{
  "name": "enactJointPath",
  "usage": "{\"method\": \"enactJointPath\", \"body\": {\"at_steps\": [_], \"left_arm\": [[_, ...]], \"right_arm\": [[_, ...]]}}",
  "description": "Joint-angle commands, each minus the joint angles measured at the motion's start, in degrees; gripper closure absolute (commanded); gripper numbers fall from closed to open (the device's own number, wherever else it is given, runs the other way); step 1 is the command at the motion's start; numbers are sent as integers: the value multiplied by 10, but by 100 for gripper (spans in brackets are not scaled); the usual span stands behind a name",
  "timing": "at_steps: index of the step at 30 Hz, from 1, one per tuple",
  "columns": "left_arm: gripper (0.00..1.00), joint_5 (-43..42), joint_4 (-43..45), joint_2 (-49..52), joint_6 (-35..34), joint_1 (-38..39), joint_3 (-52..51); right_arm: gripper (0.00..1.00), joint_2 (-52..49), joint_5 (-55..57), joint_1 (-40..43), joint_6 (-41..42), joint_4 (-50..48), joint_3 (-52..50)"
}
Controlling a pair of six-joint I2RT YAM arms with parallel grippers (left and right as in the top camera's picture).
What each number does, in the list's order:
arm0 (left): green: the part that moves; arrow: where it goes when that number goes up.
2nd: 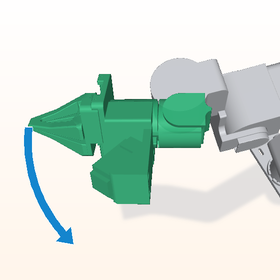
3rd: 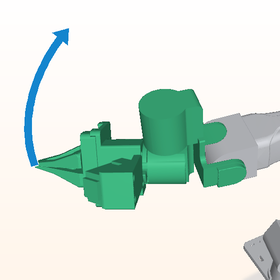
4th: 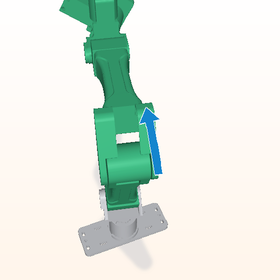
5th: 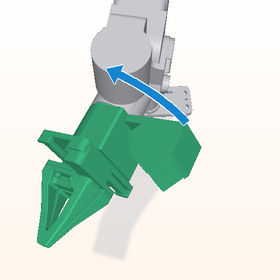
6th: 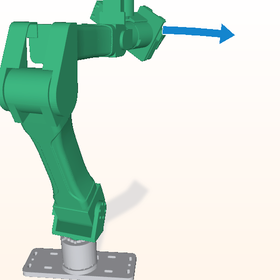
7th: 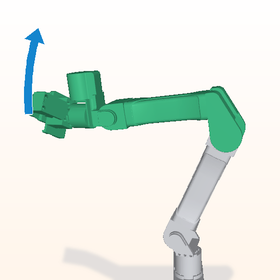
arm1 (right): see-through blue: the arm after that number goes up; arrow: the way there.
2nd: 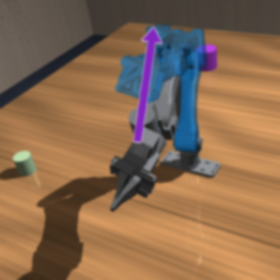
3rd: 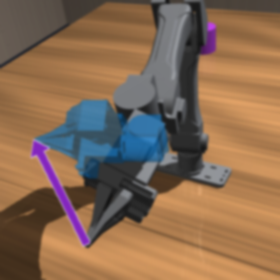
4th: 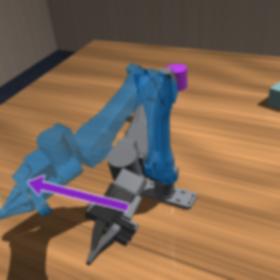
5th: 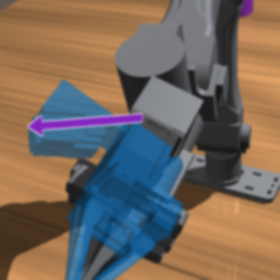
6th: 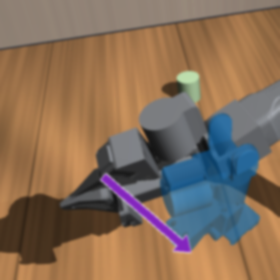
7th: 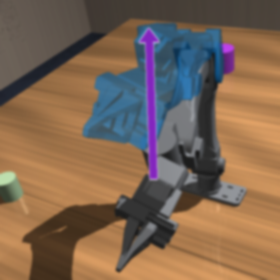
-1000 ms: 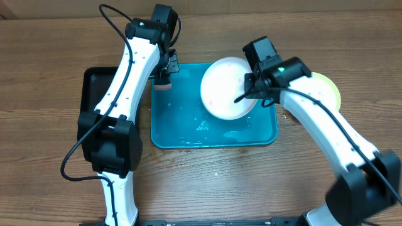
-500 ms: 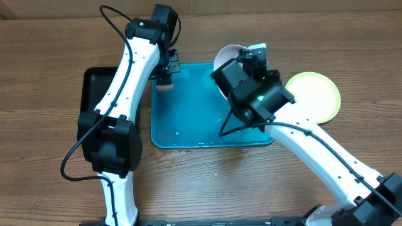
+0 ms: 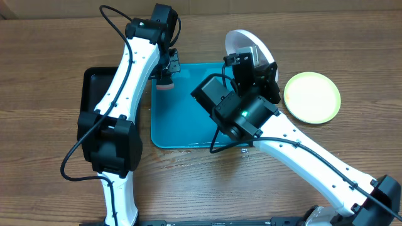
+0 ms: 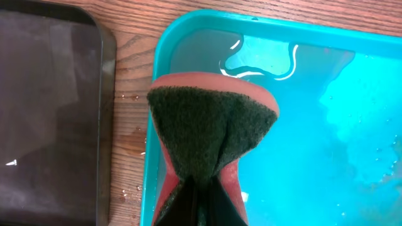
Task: Clean dirty plates on tray and stack at the side
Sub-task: 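Lift the white plate off the tray with the right gripper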
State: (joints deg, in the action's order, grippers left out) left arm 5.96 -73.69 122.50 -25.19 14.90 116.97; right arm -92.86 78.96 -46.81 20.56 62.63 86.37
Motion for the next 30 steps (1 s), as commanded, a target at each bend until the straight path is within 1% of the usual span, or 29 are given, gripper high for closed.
{"method": "enactJointPath", "body": {"at_steps": [1, 18, 23, 25, 27, 29, 30], "left_arm": [[96, -11, 2, -3, -6, 1, 1], [96, -11, 2, -3, -6, 1, 1], [96, -11, 2, -3, -6, 1, 1], [96, -11, 3, -3, -6, 1, 1], [96, -11, 2, -3, -6, 1, 1], [96, -11, 3, -3, -6, 1, 1], [96, -11, 3, -3, -6, 1, 1]], "right_arm": [[96, 12, 104, -13, 7, -13, 11], [96, 12, 111, -18, 0, -23, 11], [96, 12, 97, -18, 5, -23, 11], [96, 12, 62, -17, 5, -23, 11], [96, 12, 4, -13, 5, -22, 10], [96, 12, -82, -4, 5, -21, 10], [96, 12, -145, 5, 5, -20, 9]]}}
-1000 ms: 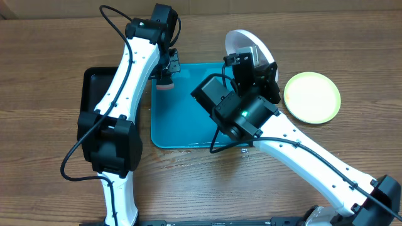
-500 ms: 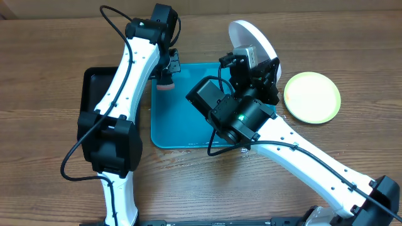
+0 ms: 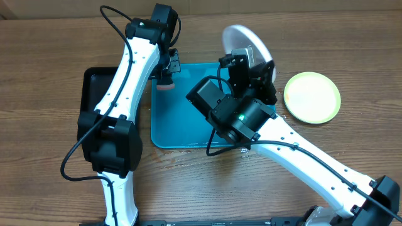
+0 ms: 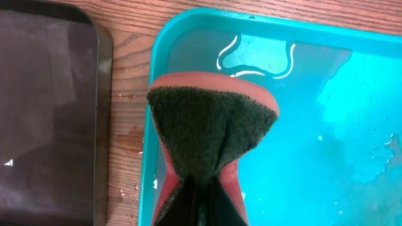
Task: Clean dirty plates on tray and stack at the side
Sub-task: 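Lift the white plate off the tray with the right gripper, then place the white plate onto the yellow plate stack at right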
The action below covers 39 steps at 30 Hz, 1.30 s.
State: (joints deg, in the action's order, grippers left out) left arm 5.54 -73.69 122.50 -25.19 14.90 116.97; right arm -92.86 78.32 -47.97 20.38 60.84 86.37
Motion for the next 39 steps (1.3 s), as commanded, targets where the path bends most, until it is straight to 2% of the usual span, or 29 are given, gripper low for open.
{"method": "enactJointPath", "body": {"at_steps": [1, 10, 14, 17, 22, 28, 32, 39], "left_arm": [[96, -7, 2, -3, -6, 1, 1], [96, -7, 2, -3, -6, 1, 1], [96, -7, 2, -3, -6, 1, 1], [96, -7, 2, -3, -6, 1, 1], [96, -7, 2, -3, -6, 1, 1], [96, -7, 2, -3, -6, 1, 1], [96, -7, 2, -3, -6, 1, 1], [96, -7, 2, -3, -6, 1, 1]], "right_arm": [[96, 12, -194, 26, 7, -3, 7], [96, 8, -610, 178, 42, -10, -71], [96, 8, -797, 267, -3, -32, -88], [96, 8, -883, 337, -12, -42, -88], [96, 8, -932, 452, -8, -34, -88], [96, 6, -903, 582, 17, -38, -88], [96, -9, -847, 644, 24, -39, -94], [96, -65, -843, 717, 24, -50, -104]]}}
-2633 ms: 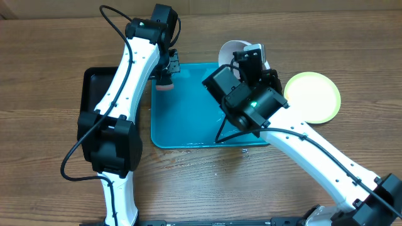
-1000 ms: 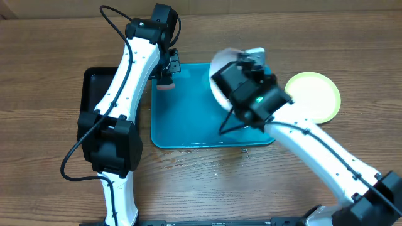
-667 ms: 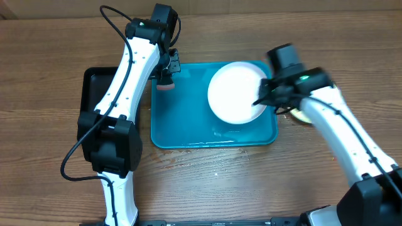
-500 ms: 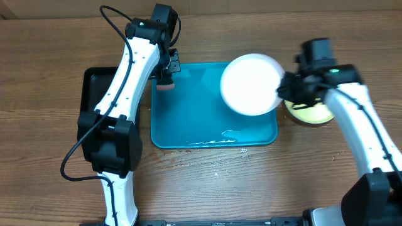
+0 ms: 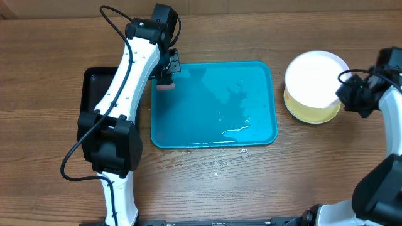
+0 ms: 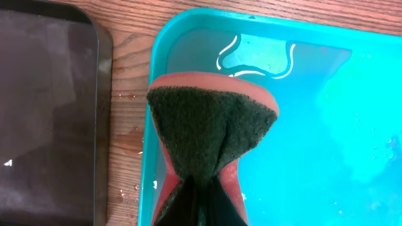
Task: Clean dirty plates on tray and stack at the side
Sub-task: 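Place the white plate onto the yellow plate stack at right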
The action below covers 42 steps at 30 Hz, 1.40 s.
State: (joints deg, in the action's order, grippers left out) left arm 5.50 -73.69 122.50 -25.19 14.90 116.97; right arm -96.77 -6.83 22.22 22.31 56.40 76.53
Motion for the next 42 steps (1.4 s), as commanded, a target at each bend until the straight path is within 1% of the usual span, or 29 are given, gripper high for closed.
{"method": "enactJointPath", "body": {"at_steps": [1, 8, 15, 16, 17, 18, 20, 21, 23, 26, 29, 32, 33, 36, 38, 42], "left_arm": [[96, -7, 2, -3, -6, 1, 1], [96, -7, 2, -3, -6, 1, 1], [96, -7, 2, -3, -6, 2, 1], [96, -7, 2, -3, -5, 1, 1], [96, -7, 2, -3, -5, 1, 1], [96, -6, 2, -3, -1, 1, 1], [96, -7, 2, -4, 4, 1, 2], [96, -7, 0, -4, 4, 1, 3], [96, -7, -9, -4, 4, 0, 9], [96, -6, -36, -5, 11, -7, 32], [96, -5, -76, -7, 31, -20, 67], [96, 6, -127, -8, 46, -38, 102], [96, 16, -145, -8, 50, -45, 110], [96, 50, -181, -8, 64, -68, 115], [96, 69, -192, -8, 79, -84, 107], [96, 71, -172, -8, 93, -124, 71]], "right_arm": [[96, -37, 8, 20, 4, -7, -6], [96, -100, 8, 26, 4, -19, -6], [96, -107, 8, 24, 2, -15, -15], [91, -107, 7, 24, 0, -12, -15], [83, -107, 7, 23, 0, -10, -15], [71, -107, 4, 22, 0, -6, -15], [57, -107, -10, 21, 0, 1, -14], [54, -106, -13, 21, 0, 3, -13], [50, -106, -16, 21, -1, 17, -3], [47, -102, -27, 19, -14, 50, 28], [33, -90, -56, 7, -33, 89, 71], [24, -75, -61, -16, -44, 118, 108], [14, -70, -61, -25, -49, 121, 117], [6, -58, -62, -61, -59, 117, 127], [4, -57, -62, -83, -59, 110, 127], [2, -58, -61, -133, -61, 93, 127]]}}
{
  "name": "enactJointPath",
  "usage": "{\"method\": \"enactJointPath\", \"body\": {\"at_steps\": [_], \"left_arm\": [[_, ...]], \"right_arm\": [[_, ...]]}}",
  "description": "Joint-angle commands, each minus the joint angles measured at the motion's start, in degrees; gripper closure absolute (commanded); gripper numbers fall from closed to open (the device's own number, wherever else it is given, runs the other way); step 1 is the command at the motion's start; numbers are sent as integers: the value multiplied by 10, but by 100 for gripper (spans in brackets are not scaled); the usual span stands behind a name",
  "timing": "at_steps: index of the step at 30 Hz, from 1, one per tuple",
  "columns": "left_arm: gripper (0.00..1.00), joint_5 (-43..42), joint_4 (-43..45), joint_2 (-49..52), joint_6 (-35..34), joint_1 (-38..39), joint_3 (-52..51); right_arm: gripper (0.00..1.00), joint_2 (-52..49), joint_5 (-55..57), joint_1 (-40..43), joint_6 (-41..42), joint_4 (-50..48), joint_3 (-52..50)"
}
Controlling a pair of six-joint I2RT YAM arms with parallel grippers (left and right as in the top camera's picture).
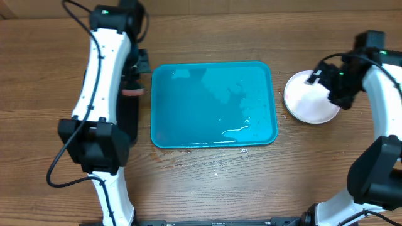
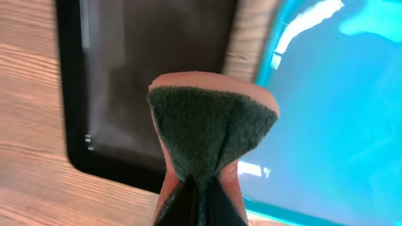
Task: Clean dirty plates on tray and stack at the side
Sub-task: 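Place the white plate onto the yellow plate stack at right, then set the sponge down on the black tray with the left gripper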
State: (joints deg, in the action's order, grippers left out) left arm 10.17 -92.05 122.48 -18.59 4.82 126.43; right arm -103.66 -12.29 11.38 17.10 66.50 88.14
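The wet teal tray lies mid-table with no plate on it; its left part shows in the left wrist view. A white plate lies flat at the right and covers whatever is under it. My right gripper is at that plate's far right rim; whether its fingers still hold the rim is unclear. My left gripper is shut on a pink sponge with a dark green scrub face. It hangs over the right part of the black tray.
The black tray sits left of the teal tray, mostly under my left arm. Water pools on the teal tray's floor, and droplets lie on the wood in front of it. Bare wooden table surrounds both trays.
My left gripper, sponge still in it, went from the teal tray's far-left corner to over the black tray. The white plate, held above the green plate, now lies flat covering it.
My right gripper first held the white plate tilted at the teal tray's far right corner, while my left gripper held the sponge at the far left corner. Then the plate was over the green plate at the right. Now it rests there, and the sponge is over the black tray.
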Motion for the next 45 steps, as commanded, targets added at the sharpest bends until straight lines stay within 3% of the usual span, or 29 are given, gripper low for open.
{"method": "enactJointPath", "body": {"at_steps": [1, 9, 17, 19, 24, 30, 37, 42, 43, 45], "left_arm": [[96, 24, 24, -8, 34, -32, -36], [96, 14, 176, -7, 45, -92, -194], [95, 6, 277, -7, 64, -97, -280], [86, 5, 288, -7, 64, -97, -285], [43, 6, 293, -7, 64, -97, -285], [37, 4, 242, -8, 57, -97, -252], [37, 3, 85, -23, 55, -92, -56], [35, 3, 26, -78, 53, -78, 64], [31, 3, 23, -93, 53, -74, 78], [8, 3, 21, -121, 53, -64, 91]], "right_arm": [[2, 11, -7, -32, -9, -11, 10], [1, 11, 3, -79, -11, -17, 10], [1, 11, 4, -79, -11, -14, 10], [1, 11, 4, -79, -11, -11, 10], [1, 11, 5, -79, -11, -11, 10], [1, 13, 2, -79, -24, -7, 15], [1, 58, 2, -79, -29, 15, 51], [0, 123, 2, -79, -54, 45, 78], [0, 136, 2, -79, -54, 51, 82], [0, 166, 2, -79, -54, 63, 87]]}}
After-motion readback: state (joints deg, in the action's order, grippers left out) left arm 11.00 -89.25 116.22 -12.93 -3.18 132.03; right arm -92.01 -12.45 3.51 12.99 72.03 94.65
